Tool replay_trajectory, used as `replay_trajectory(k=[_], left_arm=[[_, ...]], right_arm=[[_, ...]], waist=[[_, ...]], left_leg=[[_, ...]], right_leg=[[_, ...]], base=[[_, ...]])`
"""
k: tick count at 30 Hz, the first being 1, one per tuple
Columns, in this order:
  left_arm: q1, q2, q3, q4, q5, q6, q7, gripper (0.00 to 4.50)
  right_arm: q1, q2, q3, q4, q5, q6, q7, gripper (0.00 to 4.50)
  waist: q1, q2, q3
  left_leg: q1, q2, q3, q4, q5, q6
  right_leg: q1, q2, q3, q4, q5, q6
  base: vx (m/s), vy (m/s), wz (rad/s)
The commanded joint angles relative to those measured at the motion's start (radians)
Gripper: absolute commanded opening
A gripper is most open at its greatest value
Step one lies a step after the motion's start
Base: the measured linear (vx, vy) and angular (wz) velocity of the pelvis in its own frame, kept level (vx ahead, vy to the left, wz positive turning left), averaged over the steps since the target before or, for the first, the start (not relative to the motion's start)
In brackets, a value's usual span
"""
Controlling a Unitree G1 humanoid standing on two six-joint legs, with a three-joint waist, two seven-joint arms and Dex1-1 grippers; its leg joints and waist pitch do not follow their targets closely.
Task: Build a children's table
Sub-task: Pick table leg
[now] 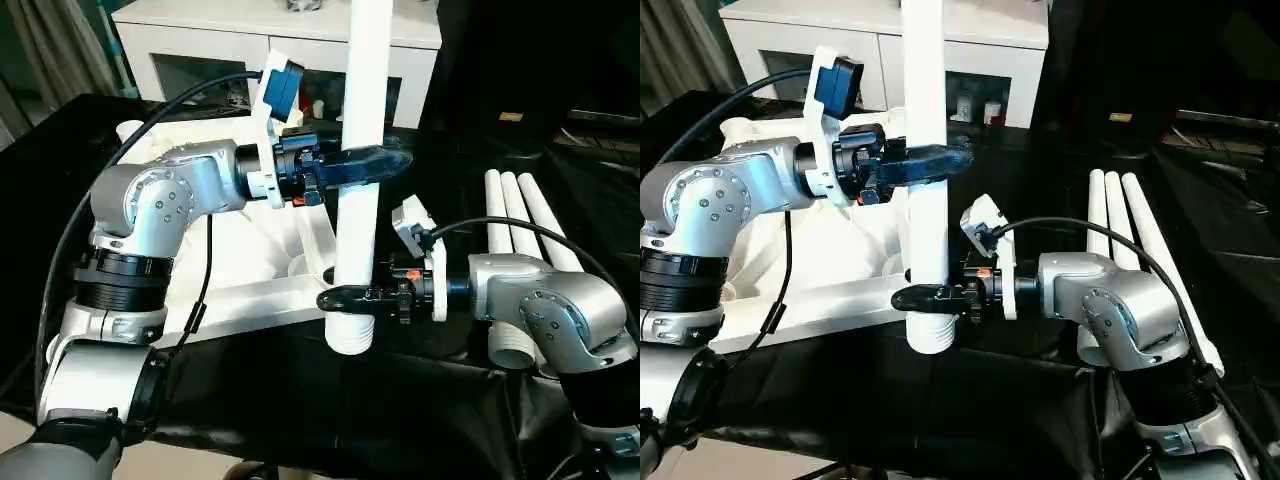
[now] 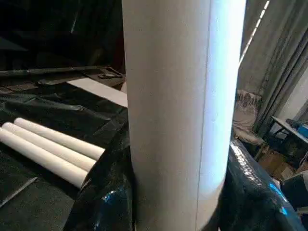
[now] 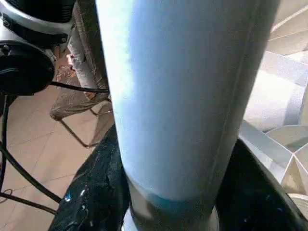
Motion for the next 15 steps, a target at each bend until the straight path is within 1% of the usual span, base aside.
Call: replay_trajectory(k=[1, 2, 3, 4, 5, 6, 7, 8, 11, 12, 13, 15], left_arm=[[-0.006, -0.001, 0.000, -0.017, 0.005, -0.005, 0.000, 2.10], [-0.006, -0.008, 0.010, -0.012, -0.014, 0.016, 0.003, 2.31], [-0.009, -0.012, 0.018, -0.007, -0.028, 0.032, 0.004, 2.31], [-0.008, -0.012, 0.021, -0.010, -0.024, 0.026, 0.012, 2.52], [-0.004, -0.019, 0.033, -0.013, -0.017, 0.010, 0.035, 2.52], [0.001, -0.025, 0.038, -0.017, -0.013, -0.010, 0.043, 2.63], [0.004, -0.028, 0.041, -0.018, -0.012, -0.018, 0.044, 2.74], [0.010, -0.034, 0.045, -0.022, -0.008, -0.038, 0.046, 2.82], [0.014, -0.089, 0.109, -0.009, -0.029, -0.102, 0.103, 3.02], [0.014, -0.097, 0.119, -0.007, -0.032, -0.113, 0.111, 3.04], [0.006, -0.143, 0.182, 0.008, -0.064, -0.171, 0.151, 3.04], [-0.009, -0.174, 0.238, 0.026, -0.100, -0.191, 0.192, 3.04]], right_arm=[[0.004, 0.009, -0.033, 0.008, 0.008, -0.014, -0.005, 1.90], [0.007, 0.013, -0.041, 0.008, 0.011, -0.018, -0.016, 1.90], [0.008, 0.017, -0.046, 0.009, 0.013, -0.018, -0.023, 1.90], [0.008, 0.020, -0.051, 0.009, 0.014, -0.020, -0.030, 1.90], [0.013, 0.031, -0.063, 0.009, 0.012, -0.028, -0.046, 1.90], [0.016, 0.039, -0.072, 0.009, 0.013, -0.033, -0.057, 1.89], [0.018, 0.043, -0.077, 0.009, 0.014, -0.035, -0.062, 1.89], [0.021, 0.055, -0.087, 0.009, 0.016, -0.042, -0.075, 1.88], [0.026, 0.075, -0.113, 0.007, 0.031, -0.047, -0.095, 1.88], [0.026, 0.078, -0.116, 0.007, 0.033, -0.048, -0.097, 1.88], [0.025, 0.087, -0.126, 0.010, 0.036, -0.057, -0.105, 1.88], [0.022, 0.098, -0.136, 0.020, 0.030, -0.073, -0.120, 1.88]], waist=[[0.003, -0.012, -0.078], [0.004, -0.012, -0.078], [0.004, -0.008, -0.078], [0.003, -0.008, -0.079], [0.004, -0.007, -0.079], [0.004, -0.003, -0.079], [0.003, -0.006, -0.079], [0.004, -0.005, -0.079], [0.005, -0.005, -0.079], [0.005, -0.006, -0.078], [0.005, -0.005, -0.079], [0.007, -0.007, -0.081]], left_leg=[[0.019, 0.050, -0.018, -0.055, -0.080, 0.020], [0.019, 0.050, -0.018, -0.055, -0.080, 0.020], [0.020, 0.050, -0.019, -0.055, -0.081, 0.019], [0.018, 0.050, -0.019, -0.054, -0.080, 0.019], [0.019, 0.050, -0.020, -0.055, -0.079, 0.019], [0.019, 0.051, -0.020, -0.054, -0.081, 0.017], [0.019, 0.050, -0.020, -0.055, -0.087, 0.017], [0.019, 0.050, -0.021, -0.056, -0.089, 0.016], [0.019, 0.050, -0.020, -0.055, -0.101, 0.011], [0.018, 0.051, -0.021, -0.056, -0.101, 0.012], [0.017, 0.050, -0.020, -0.054, -0.101, 0.014], [0.017, 0.050, -0.021, -0.053, -0.099, 0.017]], right_leg=[[0.051, -0.081, 0.046, -0.074, -0.051, -0.235], [0.051, -0.081, 0.046, -0.073, -0.050, -0.235], [0.050, -0.081, 0.046, -0.073, -0.047, -0.238], [0.051, -0.081, 0.046, -0.072, -0.038, -0.240], [0.051, -0.080, 0.046, -0.072, -0.035, -0.241], [0.050, -0.081, 0.046, -0.072, -0.026, -0.245], [0.051, -0.080, 0.045, -0.073, -0.027, -0.246], [0.051, -0.081, 0.045, -0.073, -0.032, -0.245], [0.052, -0.082, 0.046, -0.076, -0.040, -0.248], [0.054, -0.081, 0.045, -0.076, -0.036, -0.251], [0.055, -0.082, 0.045, -0.078, -0.028, -0.255], [0.056, -0.083, 0.044, -0.074, -0.015, -0.260]], base=[[0.000, 0.000, 0.00], [0.000, 0.000, 0.00], [0.000, 0.000, 0.00], [0.000, 0.000, 0.00], [0.000, 0.000, 0.00], [0.000, 0.000, 0.00], [0.000, 0.000, 0.00], [0.000, 0.000, 0.00], [0.000, 0.000, 0.00], [0.000, 0.000, 0.00], [0.000, 0.000, 0.00], [0.000, 0.000, 0.00]])
